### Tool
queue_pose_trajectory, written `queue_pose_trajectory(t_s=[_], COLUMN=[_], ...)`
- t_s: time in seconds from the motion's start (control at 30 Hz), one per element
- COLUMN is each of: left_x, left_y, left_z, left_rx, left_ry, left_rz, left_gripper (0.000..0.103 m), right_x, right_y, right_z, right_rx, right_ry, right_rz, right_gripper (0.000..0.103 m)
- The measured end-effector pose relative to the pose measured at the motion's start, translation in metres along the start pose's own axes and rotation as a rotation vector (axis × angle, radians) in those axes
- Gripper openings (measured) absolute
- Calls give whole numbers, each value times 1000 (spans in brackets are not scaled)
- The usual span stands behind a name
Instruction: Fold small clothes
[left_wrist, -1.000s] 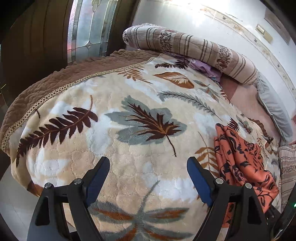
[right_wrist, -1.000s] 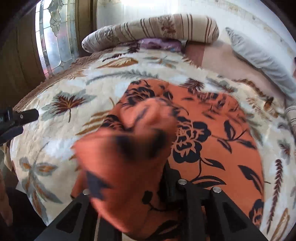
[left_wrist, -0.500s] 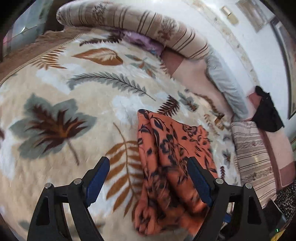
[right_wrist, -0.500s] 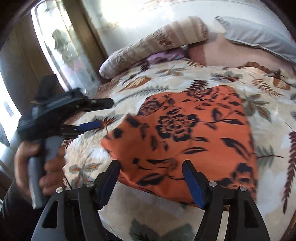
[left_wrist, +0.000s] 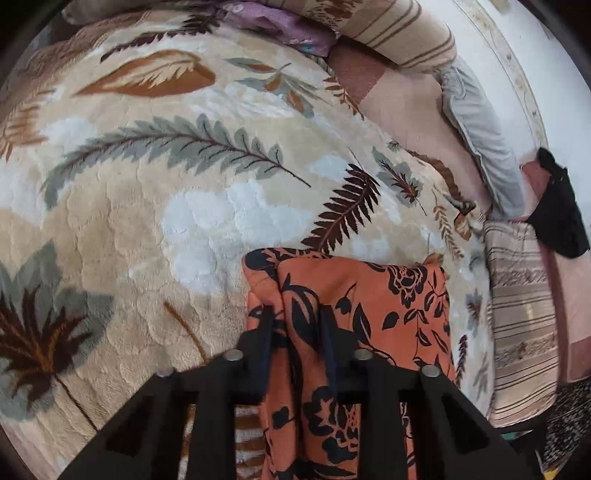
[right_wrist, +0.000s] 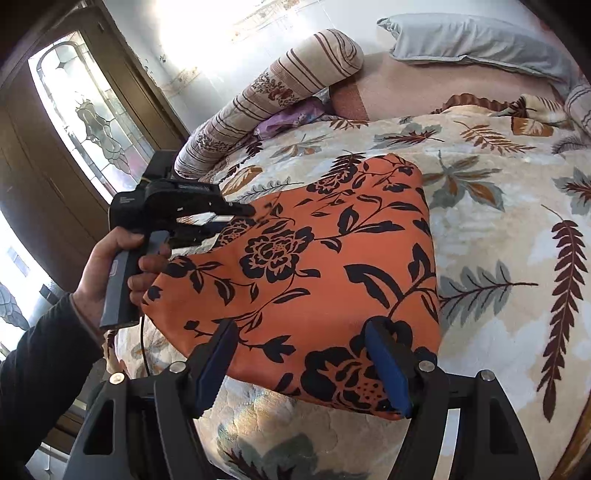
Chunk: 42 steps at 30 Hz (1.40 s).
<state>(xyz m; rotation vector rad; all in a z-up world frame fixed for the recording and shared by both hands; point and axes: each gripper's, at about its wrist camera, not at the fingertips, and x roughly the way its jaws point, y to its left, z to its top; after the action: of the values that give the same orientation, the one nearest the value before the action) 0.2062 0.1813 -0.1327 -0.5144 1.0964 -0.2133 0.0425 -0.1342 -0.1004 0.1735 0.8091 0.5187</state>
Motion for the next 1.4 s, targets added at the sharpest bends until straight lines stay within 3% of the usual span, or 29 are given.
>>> queue_pose_trajectory(t_s=[0.13,0.2,0.3,0.37,0.43,0.57,0.6,0.67,0.7,0.8,0.97,1.07,1.17,1.27,1.4], left_x=[-4,-15,-47,-56,-36,23,22,12,7,-19,-78,-91,-76,-64,-55], left_y=[-17,-34,-75,-91,-77,4,15,24,22,13,-16,-30,-37,-38,-5], left_z=[3,4,-6,-13,-6,1,-1,-1,-1,-6,-58,-94,-110,-116,-134], left_rx=[92,168,367,492,463,219,180,131,135,138,167,163,121,79,-32], left_ry=[-12,-51,-158,-202,-158,-14,-23,-45,-53,-88,-125,-118,-77,-49,-45], left_rz=[9,-25,-132,-152,-124,-13,-63,-101,-83,-53,-75,-76,-68,-28,29], left_gripper=[13,12,12,12,12,15,16,23,32,45,52,52,51,18,14], right_x=[8,9,11,12,14,14,14,14,14,13,-4,-19,-26,-31,-36], right_y=[-9,-10,-9,-7,-4,1,2,3,4,5,-1,-13,-26,-36,-45], right_z=[-5,-7,-9,-12,-14,-15,-15,-15,-15,-14,-8,-10,-13,-16,-19], right_rx=[35,41,40,39,28,19,19,18,19,20,69,138,200,266,300], right_ry=[28,30,33,35,39,49,53,53,53,53,23,-1,-6,-8,-13], right_rz=[15,24,25,21,13,11,15,12,12,17,67,101,106,131,138], right_gripper=[75,75,75,76,76,76,76,77,78,80,80,80,80,80,80])
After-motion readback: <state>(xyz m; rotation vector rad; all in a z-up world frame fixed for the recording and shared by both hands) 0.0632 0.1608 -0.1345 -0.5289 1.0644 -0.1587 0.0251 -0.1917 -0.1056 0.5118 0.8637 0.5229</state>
